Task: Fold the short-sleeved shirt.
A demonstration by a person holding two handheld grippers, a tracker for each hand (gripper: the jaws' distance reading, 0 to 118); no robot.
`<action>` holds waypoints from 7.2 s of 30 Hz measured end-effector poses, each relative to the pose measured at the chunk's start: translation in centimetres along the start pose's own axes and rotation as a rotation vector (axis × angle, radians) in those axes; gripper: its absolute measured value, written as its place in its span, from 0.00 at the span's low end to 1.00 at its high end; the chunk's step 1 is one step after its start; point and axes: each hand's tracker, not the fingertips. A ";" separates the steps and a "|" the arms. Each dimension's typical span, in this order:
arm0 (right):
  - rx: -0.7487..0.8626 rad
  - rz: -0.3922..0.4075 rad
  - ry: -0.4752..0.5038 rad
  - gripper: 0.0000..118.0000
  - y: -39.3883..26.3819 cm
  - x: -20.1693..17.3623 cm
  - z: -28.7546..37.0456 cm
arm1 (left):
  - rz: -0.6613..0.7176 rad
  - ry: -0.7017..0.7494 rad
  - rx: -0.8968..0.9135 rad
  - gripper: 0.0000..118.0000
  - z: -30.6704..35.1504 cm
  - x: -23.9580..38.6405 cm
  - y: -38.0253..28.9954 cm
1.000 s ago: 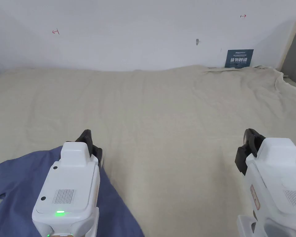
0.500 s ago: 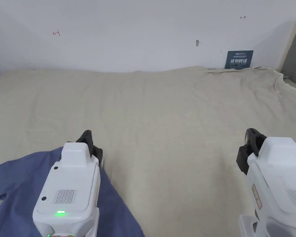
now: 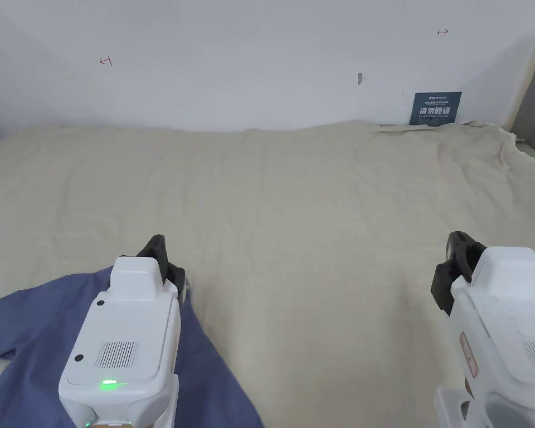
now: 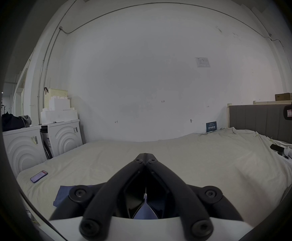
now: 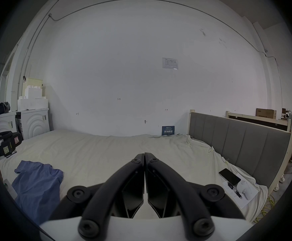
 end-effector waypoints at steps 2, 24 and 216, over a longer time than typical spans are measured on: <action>0.000 0.002 0.000 0.00 0.1 0.0 0.0 | 0.008 0.002 -0.002 0.00 -0.1 -0.1 0.0; 0.029 0.028 0.192 0.00 1.1 -8.5 -2.7 | 0.012 0.220 -0.021 0.00 2.6 -9.3 -0.7; 0.049 -0.002 -0.038 0.00 2.1 4.7 1.1 | 0.024 -0.050 -0.007 0.00 -1.3 0.2 1.9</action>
